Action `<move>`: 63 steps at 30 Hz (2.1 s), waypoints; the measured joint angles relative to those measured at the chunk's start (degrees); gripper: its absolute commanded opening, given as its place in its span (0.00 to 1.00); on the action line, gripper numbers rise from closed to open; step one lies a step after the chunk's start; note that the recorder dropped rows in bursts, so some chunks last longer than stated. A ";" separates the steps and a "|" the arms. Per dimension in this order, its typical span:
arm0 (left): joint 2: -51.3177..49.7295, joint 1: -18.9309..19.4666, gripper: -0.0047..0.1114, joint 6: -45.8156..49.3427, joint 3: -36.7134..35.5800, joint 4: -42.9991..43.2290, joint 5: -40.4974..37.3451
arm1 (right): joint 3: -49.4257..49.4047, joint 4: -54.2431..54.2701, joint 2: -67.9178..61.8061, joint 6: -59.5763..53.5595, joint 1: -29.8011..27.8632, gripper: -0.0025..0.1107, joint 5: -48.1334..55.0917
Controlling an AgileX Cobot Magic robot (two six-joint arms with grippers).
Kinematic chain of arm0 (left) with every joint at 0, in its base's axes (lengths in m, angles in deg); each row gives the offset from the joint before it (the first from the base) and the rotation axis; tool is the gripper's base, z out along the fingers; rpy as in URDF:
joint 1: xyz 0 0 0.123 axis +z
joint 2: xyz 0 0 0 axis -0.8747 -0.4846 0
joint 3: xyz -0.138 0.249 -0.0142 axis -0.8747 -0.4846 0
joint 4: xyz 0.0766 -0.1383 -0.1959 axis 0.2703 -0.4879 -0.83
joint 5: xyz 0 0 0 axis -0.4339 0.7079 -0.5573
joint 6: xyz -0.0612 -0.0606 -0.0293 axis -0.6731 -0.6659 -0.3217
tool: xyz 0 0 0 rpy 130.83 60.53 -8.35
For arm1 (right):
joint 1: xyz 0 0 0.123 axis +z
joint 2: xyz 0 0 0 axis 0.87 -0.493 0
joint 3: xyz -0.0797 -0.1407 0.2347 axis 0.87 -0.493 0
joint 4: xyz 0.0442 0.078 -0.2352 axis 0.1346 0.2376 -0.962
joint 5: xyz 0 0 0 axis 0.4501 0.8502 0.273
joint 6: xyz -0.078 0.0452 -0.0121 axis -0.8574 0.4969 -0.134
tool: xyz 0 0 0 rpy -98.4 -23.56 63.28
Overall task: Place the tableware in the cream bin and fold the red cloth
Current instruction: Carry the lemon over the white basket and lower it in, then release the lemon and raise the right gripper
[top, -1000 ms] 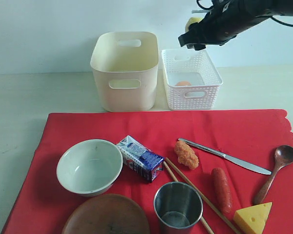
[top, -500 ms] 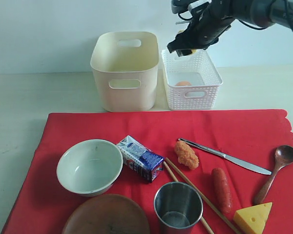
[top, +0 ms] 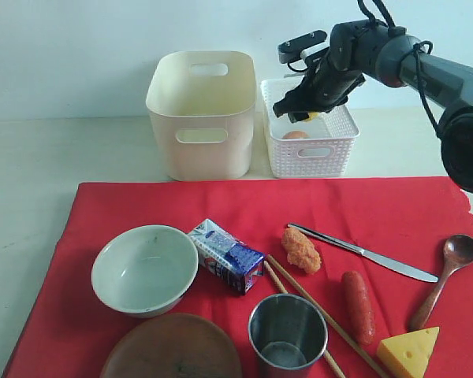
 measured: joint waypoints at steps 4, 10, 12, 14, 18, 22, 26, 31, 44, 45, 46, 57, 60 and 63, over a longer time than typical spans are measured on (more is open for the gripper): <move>0.00 0.00 0.04 0.00 0.00 0.00 0.00 | 0.00 0.00 -0.88 -0.45 0.00 0.24 -0.90; 0.00 0.00 0.04 0.00 0.00 0.00 0.00 | 0.00 0.00 -0.88 -0.55 0.00 0.49 -1.29; 0.00 0.00 0.04 0.00 0.00 0.00 0.00 | 0.00 0.00 -0.88 -0.55 0.00 0.56 -1.29; 0.00 0.00 0.04 0.00 0.00 0.00 0.00 | 0.00 0.00 -0.88 -0.55 0.00 0.61 -1.29; 0.00 0.00 0.04 0.00 0.00 0.00 0.00 | 0.00 0.00 -0.88 -0.68 0.00 0.64 -1.70; 0.00 0.00 0.04 0.00 0.00 0.00 0.00 | 0.00 0.00 -0.88 -0.68 0.00 0.64 -1.60; 0.00 0.00 0.04 0.00 0.00 0.00 0.00 | 0.00 0.00 -0.78 -0.68 0.00 0.64 -0.73; 0.00 0.00 0.04 0.00 0.00 0.00 0.00 | 0.00 0.00 2.41 -0.68 0.00 0.63 2.43; 0.00 0.00 0.04 0.00 0.00 0.00 0.00 | 0.00 2.37 10.15 -1.47 0.00 0.57 17.09; 0.00 0.00 0.04 0.00 0.00 0.00 0.00 | 0.00 3.04 10.50 -1.47 0.00 0.57 17.77; 0.00 0.00 0.04 0.00 0.00 0.00 0.00 | 0.00 3.60 10.74 -1.47 0.00 0.57 18.50; 0.00 0.00 0.04 0.00 0.00 0.00 0.00 | 0.00 10.29 12.82 -1.47 0.00 0.57 24.52; 0.00 0.00 0.04 0.00 0.00 0.00 0.00 | 0.00 12.29 13.51 -1.49 0.00 0.57 24.64; 0.00 0.00 0.04 0.00 0.00 0.00 0.00 | -0.29 13.67 14.88 -1.49 0.00 0.57 24.67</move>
